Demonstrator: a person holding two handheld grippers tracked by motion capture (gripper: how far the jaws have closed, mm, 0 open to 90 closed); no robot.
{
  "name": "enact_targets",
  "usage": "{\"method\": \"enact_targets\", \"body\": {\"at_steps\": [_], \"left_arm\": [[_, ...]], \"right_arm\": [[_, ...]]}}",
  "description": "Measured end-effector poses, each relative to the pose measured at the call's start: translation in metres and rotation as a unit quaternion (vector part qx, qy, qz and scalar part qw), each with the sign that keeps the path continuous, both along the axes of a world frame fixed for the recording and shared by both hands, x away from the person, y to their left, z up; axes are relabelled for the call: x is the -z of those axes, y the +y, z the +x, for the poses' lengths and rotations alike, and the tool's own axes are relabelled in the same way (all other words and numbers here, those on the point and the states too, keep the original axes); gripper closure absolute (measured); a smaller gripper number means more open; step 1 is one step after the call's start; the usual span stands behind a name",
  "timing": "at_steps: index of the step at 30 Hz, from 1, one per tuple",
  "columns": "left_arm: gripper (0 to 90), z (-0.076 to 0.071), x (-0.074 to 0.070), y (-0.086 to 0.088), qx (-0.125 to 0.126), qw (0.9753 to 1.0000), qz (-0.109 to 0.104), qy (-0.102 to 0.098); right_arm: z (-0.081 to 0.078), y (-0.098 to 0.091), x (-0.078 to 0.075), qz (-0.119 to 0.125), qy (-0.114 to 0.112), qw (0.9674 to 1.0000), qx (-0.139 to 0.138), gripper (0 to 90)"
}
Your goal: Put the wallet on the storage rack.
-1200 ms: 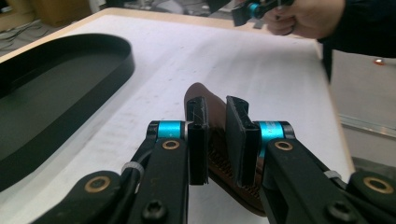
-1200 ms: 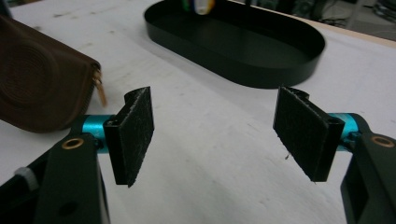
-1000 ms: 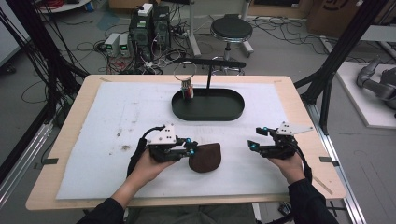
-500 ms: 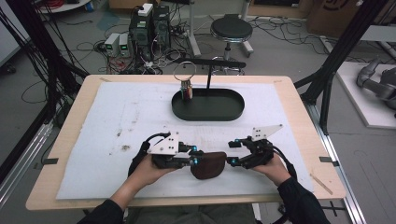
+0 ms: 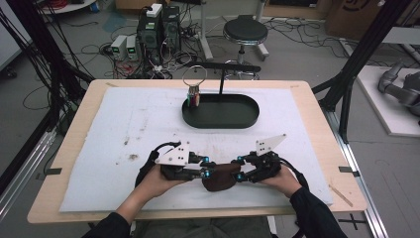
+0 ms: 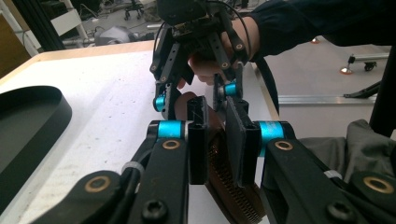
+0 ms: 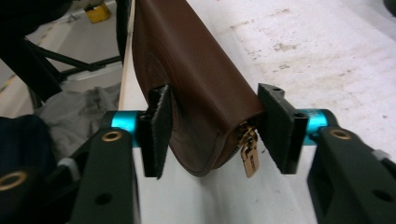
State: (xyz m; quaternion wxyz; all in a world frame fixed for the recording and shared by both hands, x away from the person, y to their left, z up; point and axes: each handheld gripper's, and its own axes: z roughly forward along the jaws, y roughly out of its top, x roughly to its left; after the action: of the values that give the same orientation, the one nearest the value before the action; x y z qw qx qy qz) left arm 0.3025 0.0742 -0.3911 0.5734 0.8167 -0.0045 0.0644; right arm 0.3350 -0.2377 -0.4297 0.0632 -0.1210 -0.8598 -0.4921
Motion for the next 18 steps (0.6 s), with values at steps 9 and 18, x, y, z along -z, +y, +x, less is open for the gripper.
{"method": "enact_targets", "body": {"at_steps": [9, 18], "left_arm": [[52.9, 0.008, 0.003, 0.010, -0.038, 0.9979, 0.000, 0.052], [38.6, 0.015, 0.015, 0.018, -0.047, 0.9933, 0.033, 0.100]], "right_arm": [[-0.003, -0.003, -0.003, 0.008, -0.027, 0.9995, -0.013, 68.8], [-0.004, -0.003, -0.004, 0.006, -0.037, 0.9991, -0.020, 69.3]]}}
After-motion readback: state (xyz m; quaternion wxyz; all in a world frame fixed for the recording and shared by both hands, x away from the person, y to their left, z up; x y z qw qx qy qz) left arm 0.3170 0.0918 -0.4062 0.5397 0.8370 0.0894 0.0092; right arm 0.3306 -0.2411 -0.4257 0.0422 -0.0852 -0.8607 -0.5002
